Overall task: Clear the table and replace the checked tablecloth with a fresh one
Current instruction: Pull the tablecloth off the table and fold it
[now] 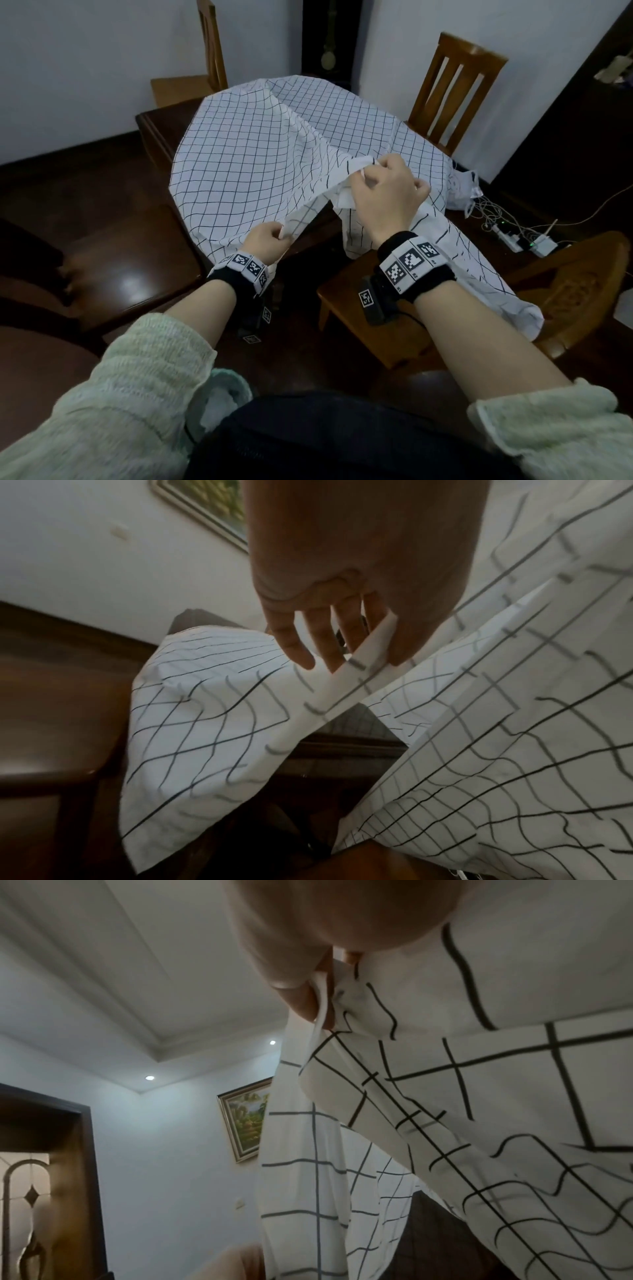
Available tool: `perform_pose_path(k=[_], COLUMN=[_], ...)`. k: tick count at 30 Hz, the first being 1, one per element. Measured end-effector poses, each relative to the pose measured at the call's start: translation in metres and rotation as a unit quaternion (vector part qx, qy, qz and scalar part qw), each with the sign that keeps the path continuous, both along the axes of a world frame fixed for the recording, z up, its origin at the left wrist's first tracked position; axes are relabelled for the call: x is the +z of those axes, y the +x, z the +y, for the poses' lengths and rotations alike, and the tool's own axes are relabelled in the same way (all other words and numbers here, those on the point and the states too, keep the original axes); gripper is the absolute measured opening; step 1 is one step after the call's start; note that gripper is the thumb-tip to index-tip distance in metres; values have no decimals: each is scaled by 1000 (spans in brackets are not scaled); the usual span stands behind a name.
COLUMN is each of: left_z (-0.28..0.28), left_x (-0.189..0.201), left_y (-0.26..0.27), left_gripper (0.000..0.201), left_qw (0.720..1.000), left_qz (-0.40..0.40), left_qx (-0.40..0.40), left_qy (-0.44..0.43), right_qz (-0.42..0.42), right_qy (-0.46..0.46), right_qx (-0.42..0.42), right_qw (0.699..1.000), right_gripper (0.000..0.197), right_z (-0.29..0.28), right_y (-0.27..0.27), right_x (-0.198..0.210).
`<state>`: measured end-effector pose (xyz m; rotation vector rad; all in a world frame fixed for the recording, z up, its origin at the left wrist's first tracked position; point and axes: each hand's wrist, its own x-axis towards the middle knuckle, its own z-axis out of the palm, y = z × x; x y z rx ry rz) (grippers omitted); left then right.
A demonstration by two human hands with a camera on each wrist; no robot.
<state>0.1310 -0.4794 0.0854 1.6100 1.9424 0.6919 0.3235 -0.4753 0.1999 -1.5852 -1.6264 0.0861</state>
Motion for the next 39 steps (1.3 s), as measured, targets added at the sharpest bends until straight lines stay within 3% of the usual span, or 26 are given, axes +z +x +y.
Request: perform_pose_path(k=[4, 7, 8, 10, 12, 15, 18, 22, 24, 27, 29, 31, 35, 39], left_z=[-3, -6, -7, -4, 4, 15, 19, 19, 19, 21, 20, 14, 2, -4], left_x=[-12, -20, -19, -9, 10, 48, 73, 85, 89, 98, 105, 112, 110, 104], left_y=[-15, -27, -31, -37, -40, -31, -15, -3, -3, -8, -10, -11, -14, -23], left_gripper=[33, 39, 38, 26, 17, 18, 19, 25, 25, 18, 15, 15, 15, 15], left_qw=[995, 991, 990, 985, 984, 984, 982, 979, 984, 985, 983, 990, 988, 985], left_qz=[5, -3, -10, -21, -15, 12, 54, 122, 101, -12, -53, -21, 78, 101], left_qx=[81, 115, 135, 170, 165, 109, 48, 0, 12, 86, 86, 22, -107, -80], left_qy=[-65, -62, -45, 10, 69, 140, 172, 164, 145, 152, 156, 136, 82, 114], right_qz=[63, 70, 44, -97, -247, -310, -318, -286, -254, -286, -316, -319, -229, -208], right_qy=[35, 30, 10, -80, -175, -196, -141, 1, 26, -96, -159, -154, -60, -139], right_qx=[-10, -15, -15, -15, -5, 19, 39, 77, 132, 173, 175, 184, 190, 186], right_qw=[997, 997, 999, 992, 953, 930, 937, 955, 958, 938, 919, 917, 953, 950], right_gripper=[33, 31, 32, 31, 32, 34, 33, 38, 36, 30, 28, 29, 28, 42], right_z=[6, 9, 10, 13, 14, 7, -2, 2, 3, -3, -5, -5, -3, -2], right_y=[-3, 3, 6, 10, 9, -5, -21, -29, -33, -44, -49, -52, -59, -64], right_x=[0, -5, -6, -12, -24, -40, -44, -36, -31, -32, -41, -48, -39, -30])
